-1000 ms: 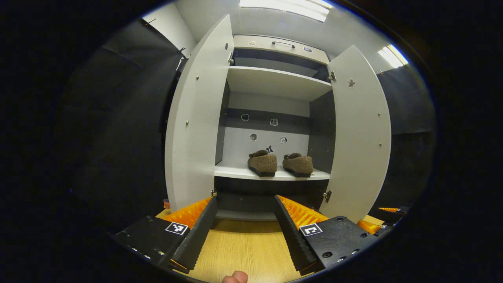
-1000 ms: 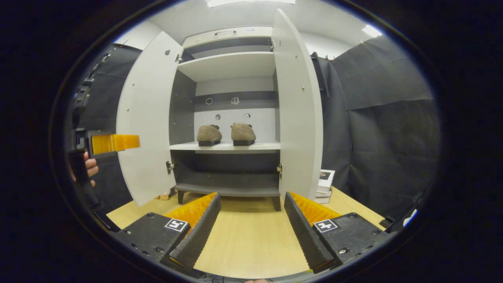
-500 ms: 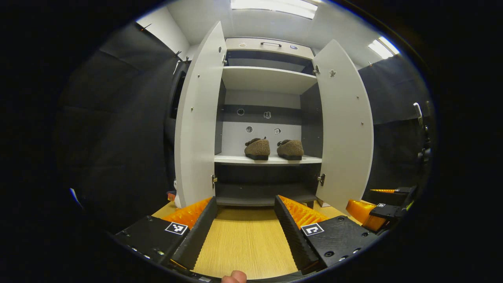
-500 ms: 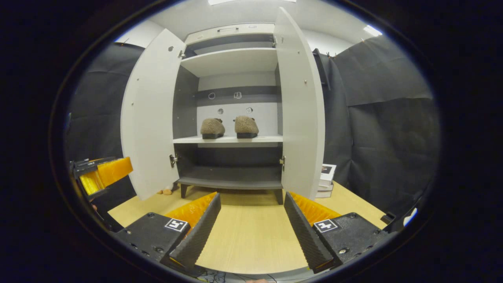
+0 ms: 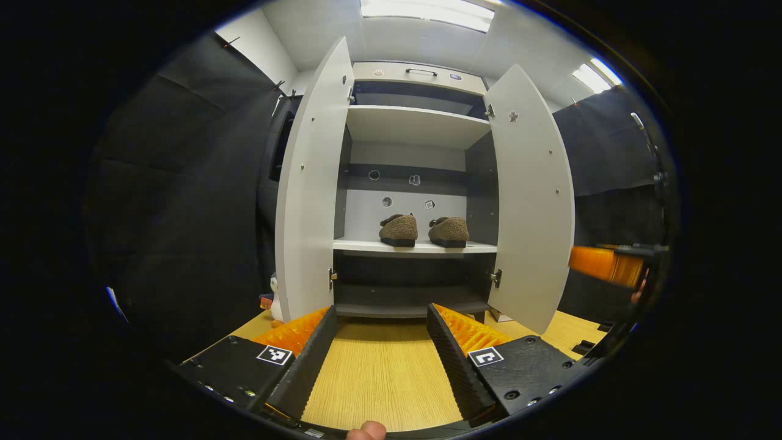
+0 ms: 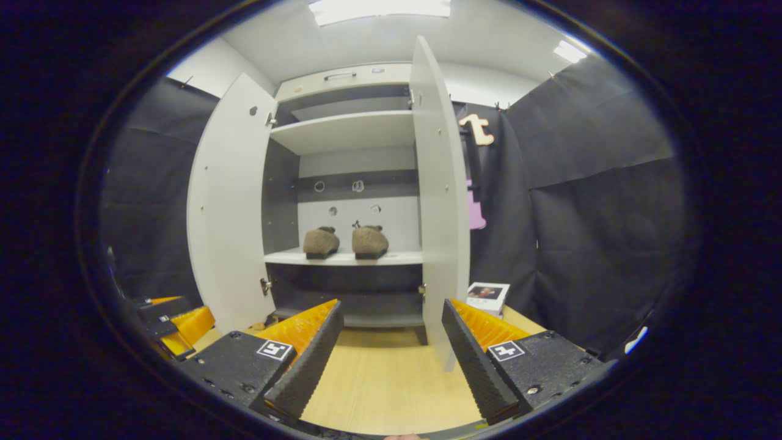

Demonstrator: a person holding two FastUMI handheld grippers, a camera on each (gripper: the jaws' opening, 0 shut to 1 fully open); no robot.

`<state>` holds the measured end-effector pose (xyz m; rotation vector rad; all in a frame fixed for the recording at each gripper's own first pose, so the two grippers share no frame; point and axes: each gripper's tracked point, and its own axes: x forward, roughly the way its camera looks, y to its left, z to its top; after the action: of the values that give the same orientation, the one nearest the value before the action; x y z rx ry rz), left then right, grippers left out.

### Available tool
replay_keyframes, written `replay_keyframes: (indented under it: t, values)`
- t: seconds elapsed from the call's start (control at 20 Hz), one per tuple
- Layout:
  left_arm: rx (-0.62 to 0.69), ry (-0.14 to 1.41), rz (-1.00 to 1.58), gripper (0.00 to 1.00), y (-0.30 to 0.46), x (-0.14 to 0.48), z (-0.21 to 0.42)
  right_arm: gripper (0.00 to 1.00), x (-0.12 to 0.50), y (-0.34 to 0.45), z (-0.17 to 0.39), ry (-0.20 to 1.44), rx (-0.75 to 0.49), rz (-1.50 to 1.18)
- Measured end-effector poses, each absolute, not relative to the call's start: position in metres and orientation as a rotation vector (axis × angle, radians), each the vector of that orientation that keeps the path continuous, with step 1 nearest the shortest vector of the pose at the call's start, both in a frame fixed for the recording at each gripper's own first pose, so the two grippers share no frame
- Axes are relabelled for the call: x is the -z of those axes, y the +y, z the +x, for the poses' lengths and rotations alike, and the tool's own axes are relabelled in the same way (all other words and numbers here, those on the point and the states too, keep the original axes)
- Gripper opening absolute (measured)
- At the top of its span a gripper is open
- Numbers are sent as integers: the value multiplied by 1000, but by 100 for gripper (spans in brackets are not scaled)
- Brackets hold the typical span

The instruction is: Grab one shoe with the right hand and put it into the shoe cabinet, grab the other shoe with the left hand and put it into the shoe cabinet; then close the right door with the right hand and the left door with the left hand.

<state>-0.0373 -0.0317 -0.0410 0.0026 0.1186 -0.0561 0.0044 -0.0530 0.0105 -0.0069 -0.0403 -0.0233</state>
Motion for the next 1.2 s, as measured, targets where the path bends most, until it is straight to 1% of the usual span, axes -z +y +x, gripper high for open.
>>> replay_keyframes:
  t: [0.15, 0.3, 0.45, 0.6, 0.75, 0.85, 0.95, 1.0, 1.05, 1.1, 1.15, 1.2]
  values:
    - [68, 119, 0, 89, -34, 43, -39, 100, -65, -96, 8, -109, 78, -5]
    - [89, 120, 10, 89, -38, 47, -40, 100, -125, -147, 21, -207, 171, -4]
    - [105, 128, 13, 89, -41, 48, -40, 99, -163, -179, 42, -222, 208, -30]
    - [100, 138, 22, 89, -39, 51, -40, 99, -181, -196, 76, -197, 207, -13]
    - [104, 147, 19, 89, -40, 51, -39, 100, -181, -213, 112, -146, 216, 5]
    - [99, 140, 24, 89, -40, 49, -38, 98, -181, -215, 128, -129, 201, 29]
    - [98, 139, 21, 89, -41, 50, -38, 99, -181, -215, 133, -125, 180, 32]
    - [101, 144, 20, 89, -42, 49, -35, 97, -178, -211, 136, -111, 164, 31]
    - [104, 145, 19, 89, -43, 51, -36, 93, -180, -207, 136, -116, 142, 37]
    - [104, 144, 18, 89, -43, 50, -36, 98, -179, -201, 137, -108, 127, 34]
    - [106, 140, 16, 89, -43, 48, -35, 92, -178, -198, 136, -103, 122, 27]
    - [105, 137, 12, 89, -44, 45, -33, 97, -180, -198, 136, -107, 123, 19]
